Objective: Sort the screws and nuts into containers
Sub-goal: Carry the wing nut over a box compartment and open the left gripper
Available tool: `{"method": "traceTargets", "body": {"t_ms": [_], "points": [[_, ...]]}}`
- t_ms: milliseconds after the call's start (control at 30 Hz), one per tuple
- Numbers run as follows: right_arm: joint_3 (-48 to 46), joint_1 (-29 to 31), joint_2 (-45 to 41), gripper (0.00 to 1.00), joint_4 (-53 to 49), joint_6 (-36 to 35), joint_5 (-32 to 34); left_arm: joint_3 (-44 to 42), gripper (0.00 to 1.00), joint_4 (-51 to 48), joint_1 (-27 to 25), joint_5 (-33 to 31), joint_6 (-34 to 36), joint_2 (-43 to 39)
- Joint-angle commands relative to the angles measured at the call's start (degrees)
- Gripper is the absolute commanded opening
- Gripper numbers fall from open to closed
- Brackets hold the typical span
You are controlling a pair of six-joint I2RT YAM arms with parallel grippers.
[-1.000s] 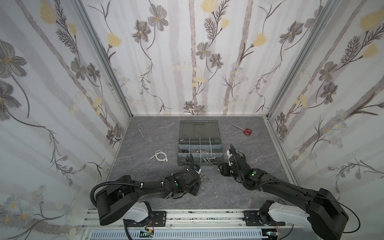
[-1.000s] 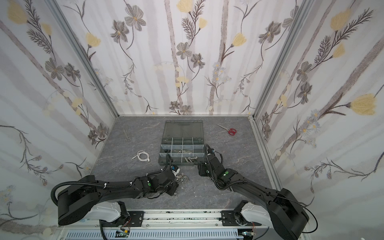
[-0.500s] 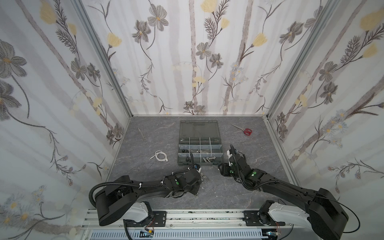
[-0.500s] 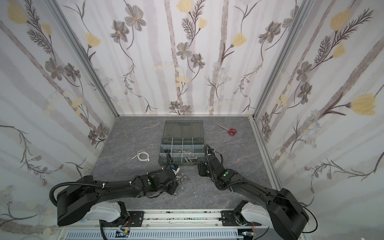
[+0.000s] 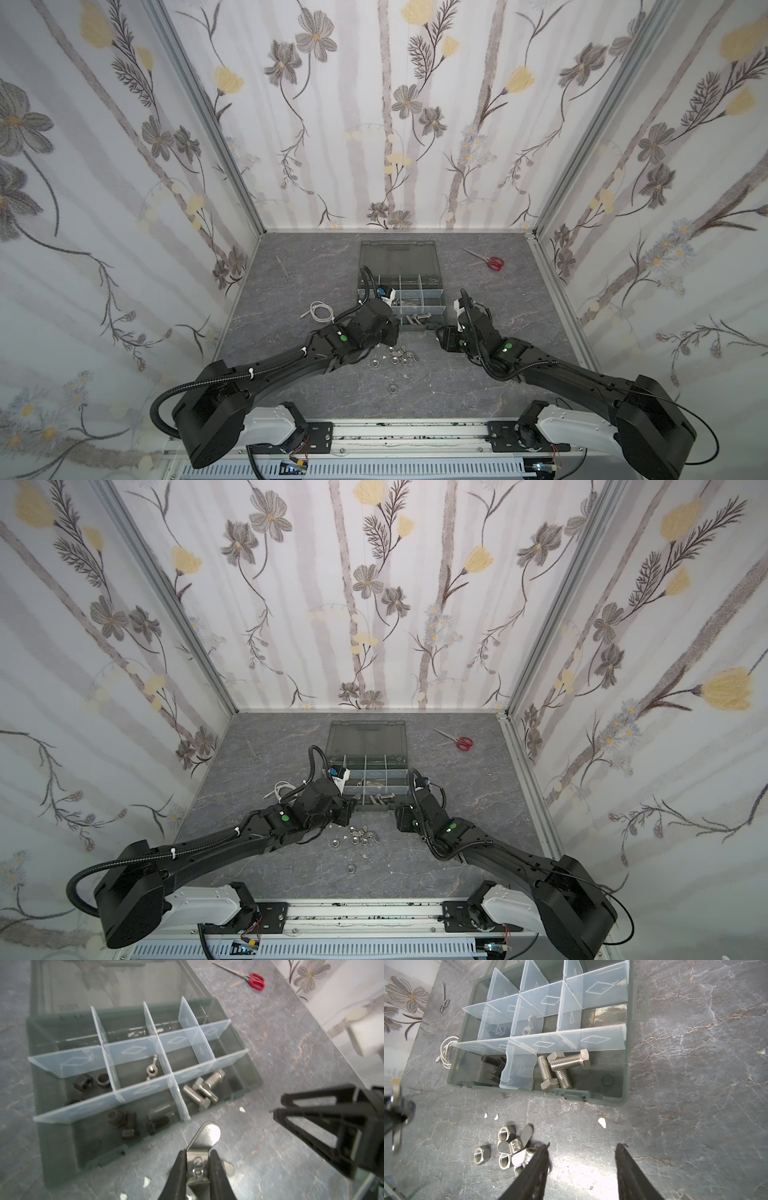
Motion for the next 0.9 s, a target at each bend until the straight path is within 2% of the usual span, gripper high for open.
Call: {"method": "traceTargets", "body": {"t_ms": [0, 300, 600, 733, 867], "points": [[0.3, 0.1, -0.1, 0.52, 1.9, 0.3, 0.7, 4.4, 0.12, 2.0, 2.9, 1.9, 3.0, 4.7], [-1.1, 0.0, -0.9, 0.53, 2.0, 1.0, 1.3, 13.8, 0.13, 1.9, 9.6, 7.7, 5.4, 18.6], [0.6, 0.0, 2.6, 0.53, 2.1, 0.6, 0.5, 15.7, 0.13, 2.0, 12.8, 9.5, 4.7, 21.9], [1.0, 0.1, 3.3, 0.52, 2.2, 0.2, 0.1, 15.4, 0.27, 1.9, 13.1, 8.8, 4.1, 21.7], [1.3, 0.0, 3.8, 0.53, 2.0, -0.4, 0.1, 15.1, 0.32, 1.9, 13.2, 9.3, 3.4, 21.4]]}}
